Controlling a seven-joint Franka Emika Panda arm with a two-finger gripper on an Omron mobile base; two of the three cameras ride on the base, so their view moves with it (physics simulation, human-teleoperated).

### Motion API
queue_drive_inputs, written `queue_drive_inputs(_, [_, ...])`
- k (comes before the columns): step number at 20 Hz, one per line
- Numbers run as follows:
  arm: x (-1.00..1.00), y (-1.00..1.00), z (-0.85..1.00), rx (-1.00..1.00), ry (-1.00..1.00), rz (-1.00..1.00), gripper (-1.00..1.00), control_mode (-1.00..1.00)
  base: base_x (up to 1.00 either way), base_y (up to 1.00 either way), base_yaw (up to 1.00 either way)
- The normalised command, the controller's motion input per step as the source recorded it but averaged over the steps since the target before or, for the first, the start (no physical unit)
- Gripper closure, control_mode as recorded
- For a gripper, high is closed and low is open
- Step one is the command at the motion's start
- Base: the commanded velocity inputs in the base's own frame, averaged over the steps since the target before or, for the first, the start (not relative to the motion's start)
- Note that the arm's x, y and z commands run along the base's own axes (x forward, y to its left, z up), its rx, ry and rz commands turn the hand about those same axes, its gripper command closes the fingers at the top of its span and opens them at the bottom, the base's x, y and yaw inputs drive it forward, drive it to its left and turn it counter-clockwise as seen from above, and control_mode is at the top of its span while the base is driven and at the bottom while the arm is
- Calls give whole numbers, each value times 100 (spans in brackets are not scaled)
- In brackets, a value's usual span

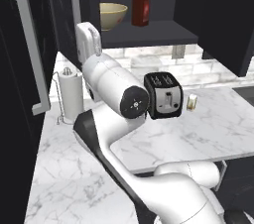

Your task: Pick the mug and place it in the sink. Pick the bowl and place it in the open cabinet and then close the cabinet.

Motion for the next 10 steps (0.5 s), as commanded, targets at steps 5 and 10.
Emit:
queue_drive_inputs(5, [86,-60,-43,0,0,-8,-100,-100,0,0,0])
queue_drive_inputs(10, [99,-88,-61,1,4,-15,-100,-100,0,0,0])
